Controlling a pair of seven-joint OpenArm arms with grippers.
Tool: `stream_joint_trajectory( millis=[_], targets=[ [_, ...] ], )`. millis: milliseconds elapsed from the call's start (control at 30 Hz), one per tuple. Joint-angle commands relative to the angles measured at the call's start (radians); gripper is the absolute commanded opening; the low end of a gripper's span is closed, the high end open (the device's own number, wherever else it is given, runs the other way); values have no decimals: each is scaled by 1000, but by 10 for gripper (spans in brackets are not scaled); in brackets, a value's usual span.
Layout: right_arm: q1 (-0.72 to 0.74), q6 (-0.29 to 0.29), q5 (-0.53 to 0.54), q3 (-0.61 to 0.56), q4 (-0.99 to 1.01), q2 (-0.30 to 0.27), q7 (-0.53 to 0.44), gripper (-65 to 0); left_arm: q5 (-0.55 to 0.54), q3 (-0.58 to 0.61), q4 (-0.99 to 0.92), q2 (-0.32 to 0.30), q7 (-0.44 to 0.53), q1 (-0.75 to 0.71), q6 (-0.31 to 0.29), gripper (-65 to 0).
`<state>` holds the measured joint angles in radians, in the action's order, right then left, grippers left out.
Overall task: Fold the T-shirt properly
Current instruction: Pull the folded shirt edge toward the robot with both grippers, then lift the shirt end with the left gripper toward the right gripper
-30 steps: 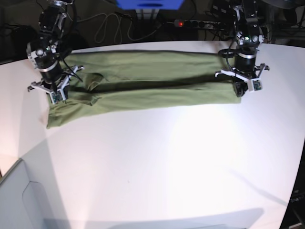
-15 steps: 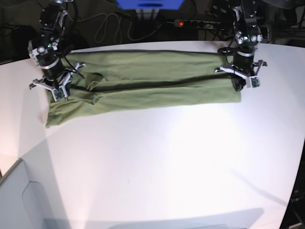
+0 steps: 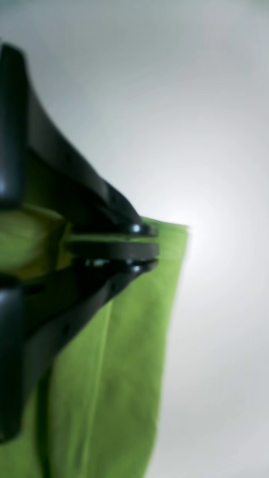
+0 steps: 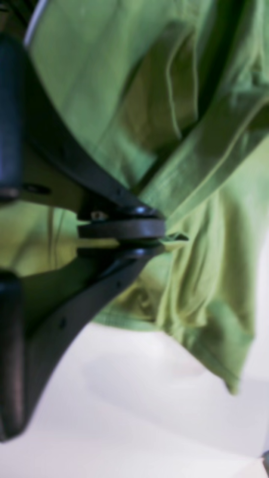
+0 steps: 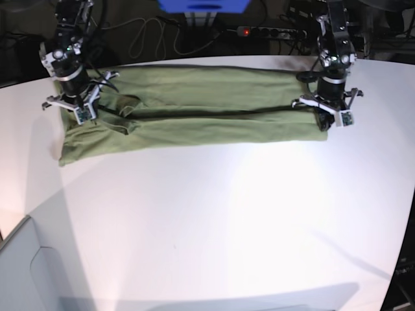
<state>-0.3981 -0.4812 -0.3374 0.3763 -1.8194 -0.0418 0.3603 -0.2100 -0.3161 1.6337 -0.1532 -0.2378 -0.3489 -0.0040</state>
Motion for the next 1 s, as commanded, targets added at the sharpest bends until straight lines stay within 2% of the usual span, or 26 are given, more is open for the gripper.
stream_joint_trajectory(
  millis=[0,200,267,400,433,533,600,700,967],
  targets=[
    [5,-11,10,3,-15,-3,-19,-647,-1,-2,4,-10,18,1,3,-650],
    [20,-11,8,-1,54,-8,-16,-644,-7,-1,-2,-12,18,1,3,-650],
    [29,-11,7,3,74,-11,-14,-615,-7,-1,-2,-12,12,1,3,-650],
    [26,-11,7,2,74,-40,-13,-418,-9,-4,4,-13,7,-2,3,-650],
    [24,-11,7,5,63,-43,-13,-358,-9,-7,10,-10,7,-2,3,-623],
    [6,-11,8,23,-3,-45,-19,-202,-9,-10,33,-9,7,-20,9,-472],
    [5,-11,8,46,-61,-40,-19,-147,-9,-10,70,-9,13,-40,6,-373],
    [24,-11,8,51,-104,-39,-11,-132,-9,-12,127,-9,15,-63,6,-278],
    [140,-11,10,49,30,-39,32,-132,-10,-70,121,-6,15,-68,5,-269]
  ],
)
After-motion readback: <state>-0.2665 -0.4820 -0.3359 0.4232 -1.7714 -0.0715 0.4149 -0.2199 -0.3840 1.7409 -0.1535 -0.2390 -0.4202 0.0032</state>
